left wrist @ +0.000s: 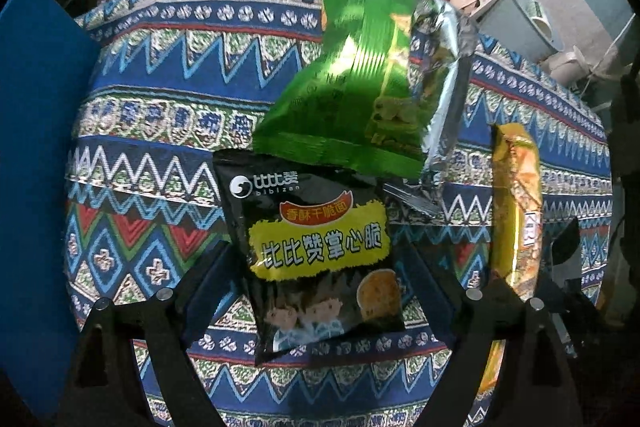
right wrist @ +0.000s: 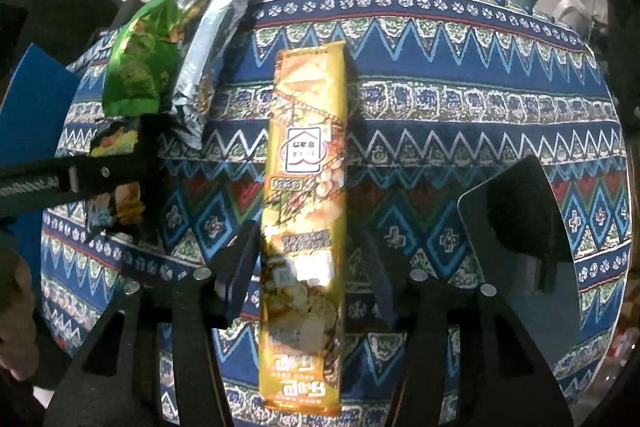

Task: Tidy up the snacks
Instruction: 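Grasp the long orange wafer bar with the right tool while the left tool grasps the black bag, then carry the wafer bar into the box with the right tool while the left tool carries the black bag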

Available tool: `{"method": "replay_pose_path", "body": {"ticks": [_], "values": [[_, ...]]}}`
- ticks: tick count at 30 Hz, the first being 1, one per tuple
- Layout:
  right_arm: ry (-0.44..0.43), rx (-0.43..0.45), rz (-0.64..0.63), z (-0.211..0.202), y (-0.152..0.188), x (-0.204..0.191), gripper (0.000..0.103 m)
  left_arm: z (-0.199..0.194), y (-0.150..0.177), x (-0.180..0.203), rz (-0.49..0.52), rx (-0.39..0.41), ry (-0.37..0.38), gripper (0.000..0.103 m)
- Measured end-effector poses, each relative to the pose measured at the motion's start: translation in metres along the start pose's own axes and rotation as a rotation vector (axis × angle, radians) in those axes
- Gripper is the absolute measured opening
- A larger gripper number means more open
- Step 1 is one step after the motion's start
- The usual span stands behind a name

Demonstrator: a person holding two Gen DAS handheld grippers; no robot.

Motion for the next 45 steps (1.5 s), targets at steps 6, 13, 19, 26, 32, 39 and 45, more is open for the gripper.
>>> {"method": "replay_pose_path", "body": {"ticks": [6, 13, 19, 26, 32, 39, 45], "values": [[0.017, 0.011, -0.002, 0.013, -0.011, -0.002, 0.052, 0.008, 0.001, 0.007, 0.054, 0.009, 0.023, 0.089], [0.100, 0.033, -0.034, 0.025, -0.018, -0.020, 0.031, 0.002, 0.019, -0.007, 0.102, 0.014, 0.064, 0.061], [0.110, 0.025, -0.011, 0.021, -0.018, -0.026, 0.030, -0.009, 0.036, -0.028, 0.124, 0.013, 0.046, 0.060], [0.091, 0.068, -0.015, -0.009, -0.014, -0.032, 0.030, -0.031, 0.060, -0.043, 0.169, 0.054, 0.006, 0.060], [0.079, 0.099, -0.037, -0.032, -0.009, -0.047, 0.030, -0.060, 0.081, -0.055, 0.204, 0.122, -0.037, 0.060], [0.062, 0.129, -0.065, -0.050, -0.008, -0.069, 0.029, -0.091, 0.086, -0.074, 0.216, 0.194, -0.066, 0.060], [0.045, 0.157, -0.097, -0.067, -0.010, -0.089, 0.029, -0.114, 0.087, -0.079, 0.216, 0.261, -0.086, 0.060]]}}
Point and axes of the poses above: each gripper's, at about its wrist camera, not at the fingertips, and z roughly the way its jaws point, x to its right, y to its underside, the point moved 3 cm from there along z, roughly the way its jaws point, and after that the axes turned 12 degrees about -x, right-handed, at the moved point
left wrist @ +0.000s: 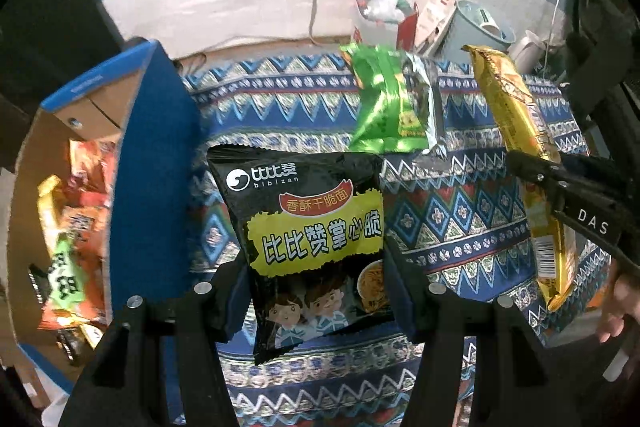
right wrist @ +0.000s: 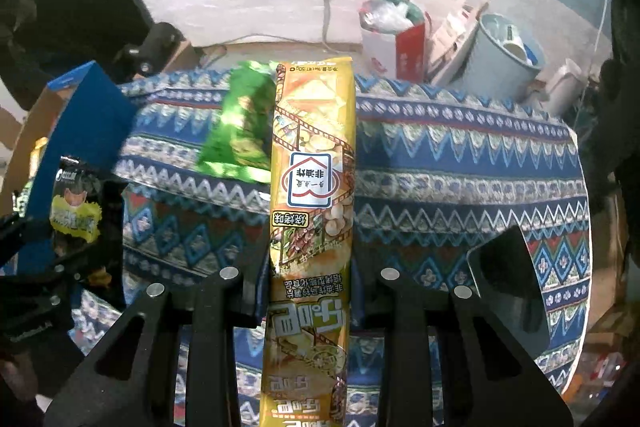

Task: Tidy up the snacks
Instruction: 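Carry the wafer bar into the box with the right tool while the left tool carries the black bag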

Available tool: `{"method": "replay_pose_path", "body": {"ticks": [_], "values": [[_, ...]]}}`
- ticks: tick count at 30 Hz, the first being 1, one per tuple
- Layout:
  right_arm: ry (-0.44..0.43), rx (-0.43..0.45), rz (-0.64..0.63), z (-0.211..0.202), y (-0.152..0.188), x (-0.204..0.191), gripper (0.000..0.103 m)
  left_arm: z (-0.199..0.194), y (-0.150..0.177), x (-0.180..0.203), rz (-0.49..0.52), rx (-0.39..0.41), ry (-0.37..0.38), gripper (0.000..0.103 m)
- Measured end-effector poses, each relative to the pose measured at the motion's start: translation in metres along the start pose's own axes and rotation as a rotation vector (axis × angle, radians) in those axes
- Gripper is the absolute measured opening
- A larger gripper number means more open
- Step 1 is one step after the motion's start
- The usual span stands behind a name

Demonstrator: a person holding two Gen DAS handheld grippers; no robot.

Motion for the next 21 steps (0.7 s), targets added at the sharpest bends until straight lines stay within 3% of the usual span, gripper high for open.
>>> {"method": "replay_pose_path", "body": {"ticks": [10, 21], "values": [[-0.030, 0.040, -0.042, -0.020, -0.015, -0.040, 0.029, -0.035, 0.001, -0.026, -0.021, 0.103, -0.031, 0.060], [-0.062, 0.062, -0.117, -0.030, -0.030, -0.094, 0.030, -0.063, 0.007, -0.064, -0.082, 0.163, -0.035, 0.060]]}}
Point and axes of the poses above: each gripper's, at about its wrist camera, not at the fingertips, and z roughly the way its jaws point, x to its right, y to its underside, the point moved 3 cm from there along z, roughly the way its jaws point, and after that the axes turned 12 degrees about -x, right-handed, at the moved point
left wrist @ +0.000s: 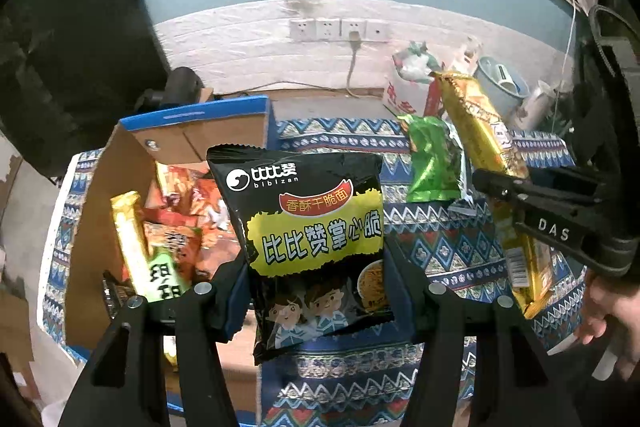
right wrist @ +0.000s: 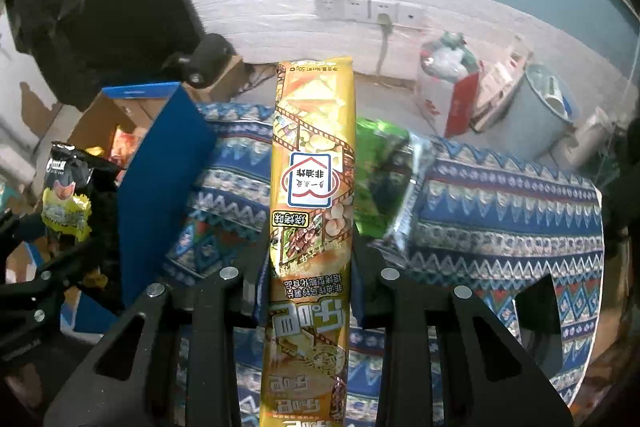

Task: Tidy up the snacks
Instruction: 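Carry the wafer bar into the box with the right tool while the left tool carries the black bag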

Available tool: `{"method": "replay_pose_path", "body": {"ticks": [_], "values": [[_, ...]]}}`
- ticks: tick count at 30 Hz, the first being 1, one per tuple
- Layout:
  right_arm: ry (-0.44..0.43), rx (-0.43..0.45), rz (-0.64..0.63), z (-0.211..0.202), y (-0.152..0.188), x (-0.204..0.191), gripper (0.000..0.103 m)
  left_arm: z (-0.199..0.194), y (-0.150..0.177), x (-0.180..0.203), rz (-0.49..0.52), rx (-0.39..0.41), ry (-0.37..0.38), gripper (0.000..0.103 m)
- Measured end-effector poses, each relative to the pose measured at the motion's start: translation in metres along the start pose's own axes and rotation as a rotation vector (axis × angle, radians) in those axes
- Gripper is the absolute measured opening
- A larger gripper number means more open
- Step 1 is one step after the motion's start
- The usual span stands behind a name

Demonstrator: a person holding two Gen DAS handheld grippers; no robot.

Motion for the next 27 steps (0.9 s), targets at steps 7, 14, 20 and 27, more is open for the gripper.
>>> {"method": "replay_pose_path", "body": {"ticks": [7, 14, 20, 27], "values": [[-0.019, 0.002, -0.045, 0.000, -0.013, -0.031, 0.030, -0.012, 0.003, -0.027, -0.042, 0.029, -0.007, 0.060], [-0.050, 0.001, -0.081, 0.001, -0.025, -0.066, 0.030, -0.011, 0.010, -0.057, -0.091, 0.028, -0.017, 0.060], [-0.081, 0.011, -0.131, 0.000, -0.040, -0.106, 0.030, -0.007, 0.015, -0.086, -0.143, 0.022, -0.030, 0.060], [-0.117, 0.016, -0.186, 0.002, -0.054, -0.157, 0.030, -0.002, 0.023, -0.129, -0.232, 0.014, -0.043, 0.060]]}}
Point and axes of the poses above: each gripper's, at about its wrist camera, not at the fingertips, and z roughly the way its jaws point, x to its right, y to its underside, the point moved 3 cm from there along z, roughly the way its jaws point, and after that the axes turned 12 degrees about -x, right-handed, at the moved point
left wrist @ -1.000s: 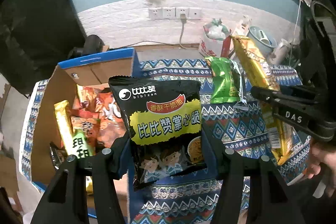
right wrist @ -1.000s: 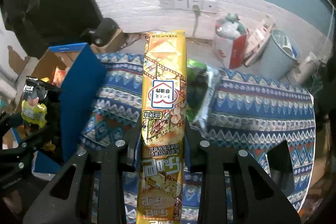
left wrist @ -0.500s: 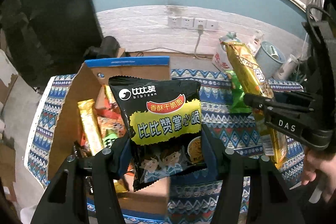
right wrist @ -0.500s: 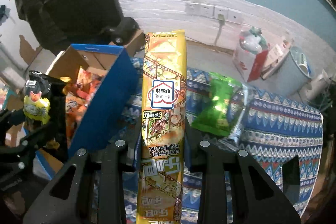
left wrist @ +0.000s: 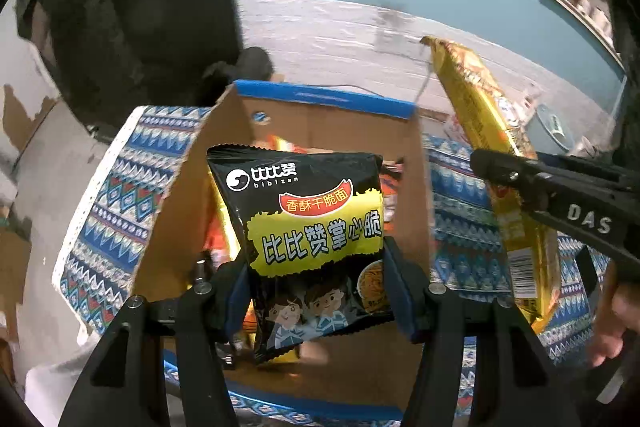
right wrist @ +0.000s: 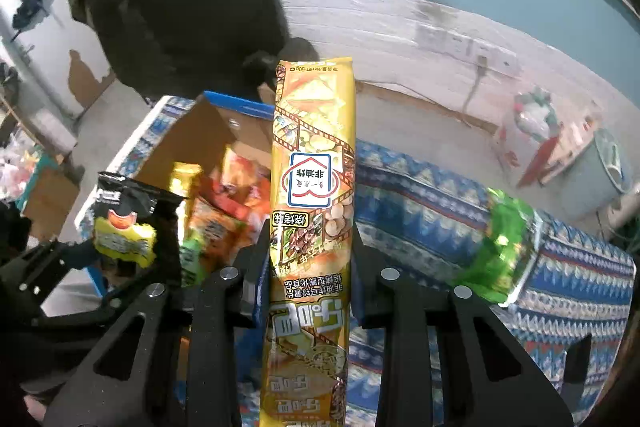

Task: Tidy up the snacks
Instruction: 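Carry the wafer bar into the box with the right tool while the left tool carries the black bag, then release the wafer bar in the box while the left tool releases the black bag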

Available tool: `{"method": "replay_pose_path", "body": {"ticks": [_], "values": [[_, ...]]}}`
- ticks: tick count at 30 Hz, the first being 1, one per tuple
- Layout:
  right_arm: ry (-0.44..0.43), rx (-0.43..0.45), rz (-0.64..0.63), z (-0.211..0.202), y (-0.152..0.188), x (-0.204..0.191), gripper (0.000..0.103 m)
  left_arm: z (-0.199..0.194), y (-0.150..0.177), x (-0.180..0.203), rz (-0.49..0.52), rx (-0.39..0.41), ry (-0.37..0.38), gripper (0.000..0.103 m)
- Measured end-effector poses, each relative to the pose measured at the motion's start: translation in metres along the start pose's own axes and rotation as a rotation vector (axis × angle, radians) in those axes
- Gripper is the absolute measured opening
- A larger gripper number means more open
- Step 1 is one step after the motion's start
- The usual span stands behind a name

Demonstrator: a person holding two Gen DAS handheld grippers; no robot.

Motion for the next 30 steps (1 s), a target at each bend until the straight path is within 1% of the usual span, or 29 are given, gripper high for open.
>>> {"method": "replay_pose_path", "body": {"ticks": [4, 9, 15, 17, 18, 19, 20, 30], "values": [[-0.021, -0.006, -0.015, 0.008, -0.011, -0.017, 0.030, 0.005, 0.000, -0.020, -0.045, -0.013, 0.006, 0.060], [-0.043, -0.025, -0.030, 0.024, -0.020, -0.039, 0.030, 0.012, 0.002, -0.040, -0.081, -0.022, -0.007, 0.060], [-0.070, -0.058, -0.037, 0.044, -0.025, -0.057, 0.030, 0.031, 0.007, -0.063, -0.141, -0.088, -0.001, 0.061], [-0.079, -0.068, -0.041, 0.049, -0.026, -0.063, 0.030, 0.034, 0.009, -0.067, -0.160, -0.105, 0.007, 0.062], [-0.083, -0.072, -0.045, 0.052, -0.027, -0.065, 0.030, 0.034, 0.010, -0.069, -0.166, -0.110, 0.007, 0.066], [-0.085, -0.076, -0.050, 0.054, -0.027, -0.068, 0.030, 0.034, 0.010, -0.070, -0.169, -0.112, 0.002, 0.071], [-0.085, -0.078, -0.055, 0.056, -0.028, -0.071, 0.030, 0.033, 0.010, -0.070, -0.170, -0.107, -0.005, 0.072], [-0.094, -0.084, -0.066, 0.062, -0.028, -0.078, 0.031, 0.018, 0.006, -0.071, -0.155, -0.059, -0.055, 0.073]]}}
Point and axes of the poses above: each gripper's, at about its wrist camera, not at the fingertips, and z roughly the way its jaws point, x to its right, y to its underside, the point moved 3 cm from there along z, roughly the way its jaws point, and after that the axes turned 12 degrees about -x, right-handed, at the moved point
